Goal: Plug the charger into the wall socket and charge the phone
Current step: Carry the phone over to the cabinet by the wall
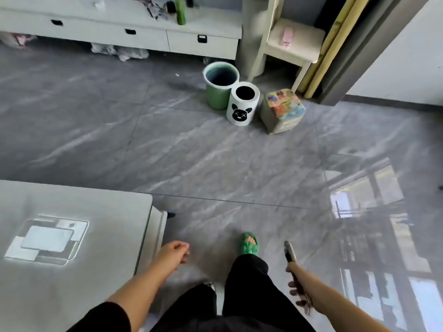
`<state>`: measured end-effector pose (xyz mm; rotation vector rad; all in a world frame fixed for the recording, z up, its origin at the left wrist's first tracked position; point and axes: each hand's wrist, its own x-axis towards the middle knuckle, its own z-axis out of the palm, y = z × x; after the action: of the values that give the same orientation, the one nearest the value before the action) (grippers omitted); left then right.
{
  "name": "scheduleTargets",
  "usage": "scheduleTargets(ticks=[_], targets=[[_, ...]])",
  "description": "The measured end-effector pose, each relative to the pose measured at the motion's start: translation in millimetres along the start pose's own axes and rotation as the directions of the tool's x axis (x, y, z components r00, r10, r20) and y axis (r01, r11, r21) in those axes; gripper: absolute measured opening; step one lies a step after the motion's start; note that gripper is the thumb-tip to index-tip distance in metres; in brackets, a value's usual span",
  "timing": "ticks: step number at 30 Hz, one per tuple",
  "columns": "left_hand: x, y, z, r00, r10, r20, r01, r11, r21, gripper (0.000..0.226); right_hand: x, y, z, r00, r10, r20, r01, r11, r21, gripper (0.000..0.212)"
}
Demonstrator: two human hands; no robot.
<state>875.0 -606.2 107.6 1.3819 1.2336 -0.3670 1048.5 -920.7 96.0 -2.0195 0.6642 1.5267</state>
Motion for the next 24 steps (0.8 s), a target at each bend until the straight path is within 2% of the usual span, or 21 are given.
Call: scheduleTargets(ticks=[3,7,10,13,18,24], targets=[[40.2,52.4,2.4,1.000,0.006,-0.026,-0.007,0.998,-0.060,0.010,14.1,-72.6,-28.5,1.000,0.006,-0.004,-0.006,0.995,-0.099,0.034],[83.1,104.4,3.3,0.997,-0.048,-0.065,0.039,0.991,-0.124,0.012,27.7,-190.1,-48.7,0.996,-0.081,0.046,0.090,0.958,-0.272,0.044],[105.6,131.0,-1.3,0.980,-0.141,-0.138,0.105,0.965,-0.242,0.011,32.9,-283.3,-41.6,0.984,-0.126,0.126,0.166,0.907,-0.388,0.033],[126.2,150.1,-20.8,0.957,-0.241,-0.162,0.159,0.901,-0.404,0.014,39.0,-377.5,-15.5,0.960,-0.196,0.200,0.268,0.847,-0.459,0.028],[156.9,179.3,-80.2,0.921,-0.327,-0.211,0.156,0.806,-0.570,0.017,47.3,-522.7,50.5,0.918,-0.246,0.310,0.376,0.784,-0.493,0.024],[224.7,231.1,-164.0,0.883,-0.373,-0.284,0.130,0.777,-0.616,0.015,54.7,-661.5,120.6,0.902,-0.269,0.338,0.420,0.731,-0.538,0.028]])
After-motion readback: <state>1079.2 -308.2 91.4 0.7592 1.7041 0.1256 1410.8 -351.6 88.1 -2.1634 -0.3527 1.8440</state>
